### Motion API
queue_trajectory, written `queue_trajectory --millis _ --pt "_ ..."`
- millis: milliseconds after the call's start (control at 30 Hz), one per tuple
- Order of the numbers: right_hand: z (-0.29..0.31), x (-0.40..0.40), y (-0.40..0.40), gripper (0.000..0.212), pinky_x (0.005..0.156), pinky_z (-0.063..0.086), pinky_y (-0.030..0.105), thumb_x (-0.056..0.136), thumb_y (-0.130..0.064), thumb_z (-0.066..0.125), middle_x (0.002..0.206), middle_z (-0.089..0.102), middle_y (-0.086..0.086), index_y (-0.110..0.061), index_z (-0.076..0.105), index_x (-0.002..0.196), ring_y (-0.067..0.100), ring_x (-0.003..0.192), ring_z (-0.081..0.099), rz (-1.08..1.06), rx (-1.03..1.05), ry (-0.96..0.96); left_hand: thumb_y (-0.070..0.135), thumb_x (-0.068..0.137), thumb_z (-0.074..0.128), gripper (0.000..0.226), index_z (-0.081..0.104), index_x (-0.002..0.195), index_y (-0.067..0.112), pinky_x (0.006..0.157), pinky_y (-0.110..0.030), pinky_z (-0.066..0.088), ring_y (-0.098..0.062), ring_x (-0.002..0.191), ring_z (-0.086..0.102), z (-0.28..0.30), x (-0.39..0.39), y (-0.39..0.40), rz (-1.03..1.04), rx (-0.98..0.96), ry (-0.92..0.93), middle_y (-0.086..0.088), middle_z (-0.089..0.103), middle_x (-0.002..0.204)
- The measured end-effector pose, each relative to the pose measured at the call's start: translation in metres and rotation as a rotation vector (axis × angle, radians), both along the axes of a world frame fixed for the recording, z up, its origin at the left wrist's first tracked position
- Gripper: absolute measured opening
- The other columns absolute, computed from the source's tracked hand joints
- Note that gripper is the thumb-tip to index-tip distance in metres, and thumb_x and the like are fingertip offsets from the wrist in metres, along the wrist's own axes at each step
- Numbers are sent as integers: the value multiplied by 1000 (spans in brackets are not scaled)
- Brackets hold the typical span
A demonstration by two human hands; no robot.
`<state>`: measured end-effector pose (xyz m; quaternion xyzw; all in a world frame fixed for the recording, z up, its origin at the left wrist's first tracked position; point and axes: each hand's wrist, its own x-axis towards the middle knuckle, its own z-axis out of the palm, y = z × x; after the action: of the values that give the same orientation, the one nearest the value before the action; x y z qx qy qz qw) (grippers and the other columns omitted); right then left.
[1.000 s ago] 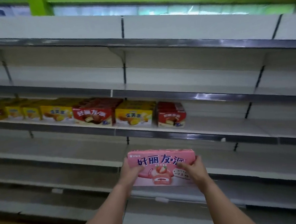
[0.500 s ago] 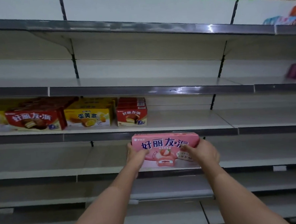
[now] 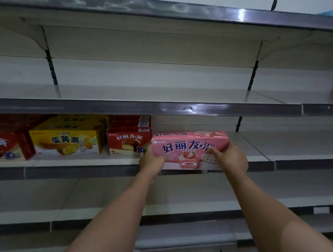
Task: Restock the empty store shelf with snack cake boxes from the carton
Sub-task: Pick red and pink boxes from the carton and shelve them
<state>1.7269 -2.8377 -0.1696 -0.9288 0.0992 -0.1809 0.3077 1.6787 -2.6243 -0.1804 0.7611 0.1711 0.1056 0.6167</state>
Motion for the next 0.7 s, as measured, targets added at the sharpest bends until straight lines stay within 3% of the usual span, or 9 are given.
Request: queue_trajectory --millis 100,267,467,567,700 --pt "-8 27 -2 62 74 53 39 73 -66 66 102 66 7 -19 59 113 29 90 64 -18 15 -24 0 77 67 54 49 121 28 100 -46 45 -22 110 54 -3 23 -3 -37 0 -7 -4 59 122" --pt "-18 61 -12 63 77 55 43 73 -65 65 99 65 8 -18 58 114 28 87 64 -14 50 -39 5 82 66 52 47 127 23 101 -42 43 -20 111 53 -5 61 -13 -69 -32 -6 1 58 118" --pt "-34 119 -11 57 75 52 37 77 -59 67 101 62 11 -13 59 111 31 87 63 70 107 -37 11 80 68 35 50 104 29 99 -42 45 -25 107 56 -22 113 -19 8 -32 -6 -3 63 113" --pt "-50 149 -9 60 74 54 37 72 -67 66 98 67 9 -17 63 105 29 85 65 106 148 -24 11 79 67 46 51 119 26 98 -39 46 -24 109 55 -40 134 -19 50 -37 -14 -2 61 118" --pt "-52 184 -3 55 78 50 35 77 -59 68 103 69 12 -12 65 107 31 95 64 130 188 7 21 85 62 49 47 131 20 88 -35 49 -22 103 56 -49 160 -27 172 59 2 -3 60 123"
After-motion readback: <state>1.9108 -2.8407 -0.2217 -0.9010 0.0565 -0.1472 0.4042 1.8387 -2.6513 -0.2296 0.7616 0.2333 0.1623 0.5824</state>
